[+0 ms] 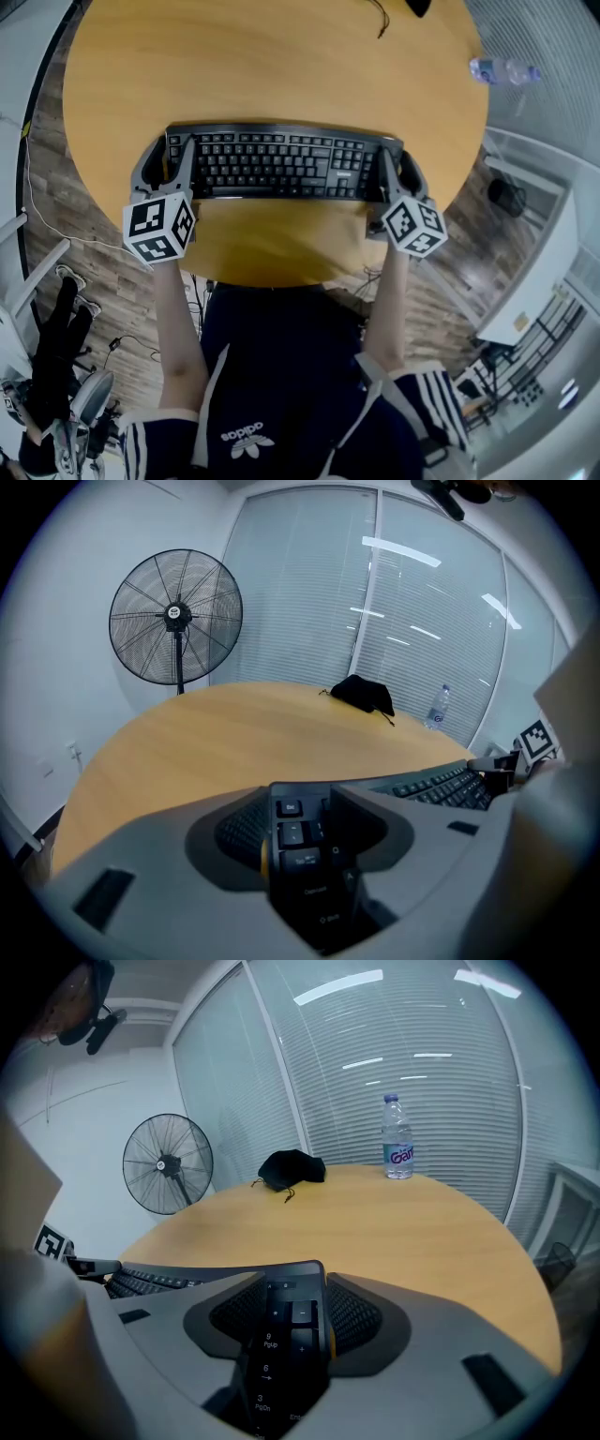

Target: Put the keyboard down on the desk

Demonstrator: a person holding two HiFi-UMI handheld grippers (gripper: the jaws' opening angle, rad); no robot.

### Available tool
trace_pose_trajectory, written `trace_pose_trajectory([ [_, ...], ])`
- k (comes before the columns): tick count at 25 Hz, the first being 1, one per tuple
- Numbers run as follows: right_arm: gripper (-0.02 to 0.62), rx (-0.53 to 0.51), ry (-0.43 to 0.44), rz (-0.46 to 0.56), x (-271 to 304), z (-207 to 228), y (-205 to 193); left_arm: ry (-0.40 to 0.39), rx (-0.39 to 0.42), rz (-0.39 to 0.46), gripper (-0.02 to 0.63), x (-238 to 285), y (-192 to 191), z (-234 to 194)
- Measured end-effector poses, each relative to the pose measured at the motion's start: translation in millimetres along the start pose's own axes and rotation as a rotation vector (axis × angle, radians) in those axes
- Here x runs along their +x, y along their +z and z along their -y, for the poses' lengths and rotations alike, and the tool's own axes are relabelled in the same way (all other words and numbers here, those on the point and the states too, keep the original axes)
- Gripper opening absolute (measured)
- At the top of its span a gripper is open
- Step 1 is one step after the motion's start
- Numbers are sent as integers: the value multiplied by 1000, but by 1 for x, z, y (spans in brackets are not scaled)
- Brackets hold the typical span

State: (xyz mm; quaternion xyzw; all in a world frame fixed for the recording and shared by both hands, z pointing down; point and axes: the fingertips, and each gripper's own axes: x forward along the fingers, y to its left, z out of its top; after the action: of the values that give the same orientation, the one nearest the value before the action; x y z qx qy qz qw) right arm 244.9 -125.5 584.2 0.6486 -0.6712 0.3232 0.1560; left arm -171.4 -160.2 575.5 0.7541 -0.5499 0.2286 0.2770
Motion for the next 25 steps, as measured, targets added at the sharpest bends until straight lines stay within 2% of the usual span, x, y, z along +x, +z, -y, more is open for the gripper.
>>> trace_pose_trajectory([
  [25, 190, 7, -7, -2, 4, 2, -4, 10, -5, -10, 186, 3, -4, -3],
])
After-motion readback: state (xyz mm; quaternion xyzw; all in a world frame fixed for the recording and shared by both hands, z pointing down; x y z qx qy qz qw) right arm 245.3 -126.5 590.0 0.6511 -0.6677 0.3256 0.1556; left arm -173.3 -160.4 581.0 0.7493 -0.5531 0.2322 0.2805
